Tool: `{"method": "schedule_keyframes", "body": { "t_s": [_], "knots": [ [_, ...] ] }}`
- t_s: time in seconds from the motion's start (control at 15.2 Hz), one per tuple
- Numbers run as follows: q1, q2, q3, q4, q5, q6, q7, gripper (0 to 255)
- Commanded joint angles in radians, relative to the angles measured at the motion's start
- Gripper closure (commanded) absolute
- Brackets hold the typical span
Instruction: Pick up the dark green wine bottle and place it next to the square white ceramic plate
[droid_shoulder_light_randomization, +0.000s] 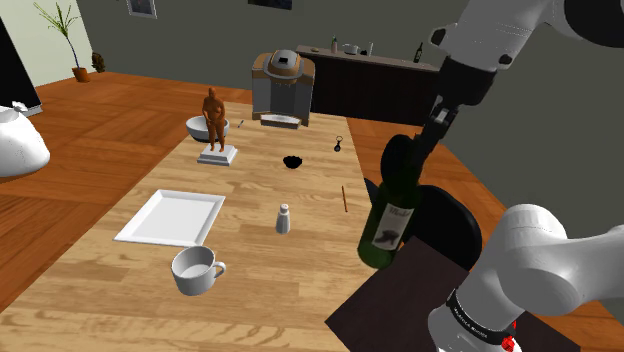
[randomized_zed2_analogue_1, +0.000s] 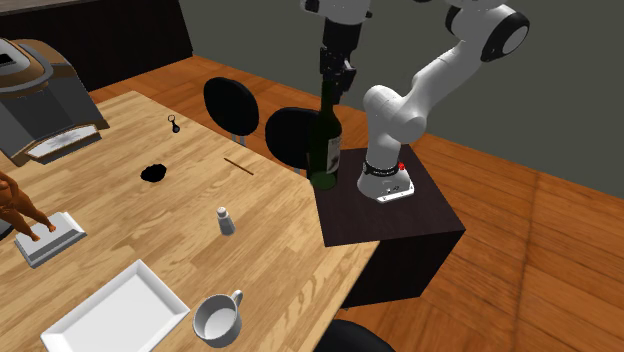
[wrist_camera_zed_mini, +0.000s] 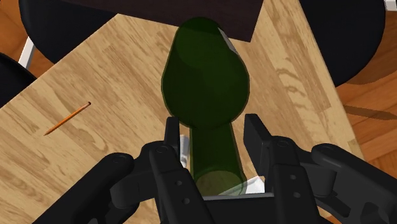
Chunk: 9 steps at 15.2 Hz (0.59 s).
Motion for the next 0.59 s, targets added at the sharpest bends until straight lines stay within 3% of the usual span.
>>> {"method": "schedule_keyframes", "body": {
  "t_s": [0.0, 0.53],
  "knots": [
    [-0.002, 0.015, -0.001, 0.034, -0.002, -0.019, 0.0, 255],
    [-0.01, 0.075, -0.009, 0.177, -0.012, -0.102, 0.0, 255]
  ]
}}
